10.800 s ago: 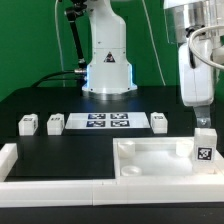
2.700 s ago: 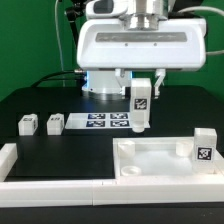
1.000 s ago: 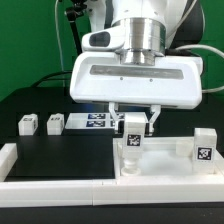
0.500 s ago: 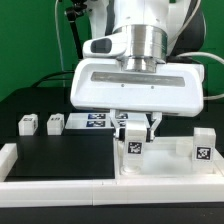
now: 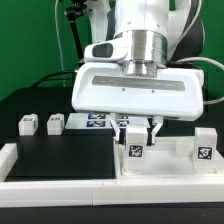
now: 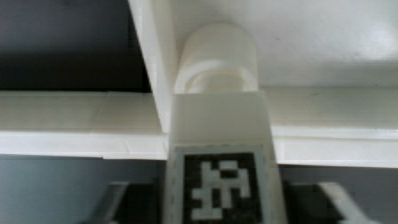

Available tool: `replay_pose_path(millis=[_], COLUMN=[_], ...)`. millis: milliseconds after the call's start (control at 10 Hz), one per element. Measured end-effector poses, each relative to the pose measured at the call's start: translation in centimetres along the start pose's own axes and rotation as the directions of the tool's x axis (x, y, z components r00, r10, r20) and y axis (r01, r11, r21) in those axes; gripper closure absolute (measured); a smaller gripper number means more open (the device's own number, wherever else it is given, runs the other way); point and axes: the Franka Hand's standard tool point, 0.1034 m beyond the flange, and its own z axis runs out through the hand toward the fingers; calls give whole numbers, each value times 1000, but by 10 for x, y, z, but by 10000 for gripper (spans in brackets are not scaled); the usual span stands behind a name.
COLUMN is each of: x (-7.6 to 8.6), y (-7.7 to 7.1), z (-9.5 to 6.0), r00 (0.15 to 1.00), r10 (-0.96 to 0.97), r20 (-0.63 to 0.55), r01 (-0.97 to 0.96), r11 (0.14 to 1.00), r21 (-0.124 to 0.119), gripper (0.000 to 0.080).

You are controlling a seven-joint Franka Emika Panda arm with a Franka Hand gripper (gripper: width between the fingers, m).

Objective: Assemble square table

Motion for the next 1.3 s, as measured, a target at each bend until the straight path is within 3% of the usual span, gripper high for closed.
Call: replay_pose_path(millis=[100, 200, 1000, 1200, 1300], x=[0, 0, 0, 10, 12], y=[0, 0, 1, 13, 8], z=[0, 0, 0, -13, -19], r00=[1000, 1000, 1000, 994, 988], r10=[-4, -7, -13, -21, -11], r20=[0, 0, 1, 105, 152], r01=[4, 7, 13, 18, 3], r11=[1000, 1000, 1000, 999, 999], r21=[0, 0, 0, 29, 53], gripper=[271, 188, 151, 151, 151])
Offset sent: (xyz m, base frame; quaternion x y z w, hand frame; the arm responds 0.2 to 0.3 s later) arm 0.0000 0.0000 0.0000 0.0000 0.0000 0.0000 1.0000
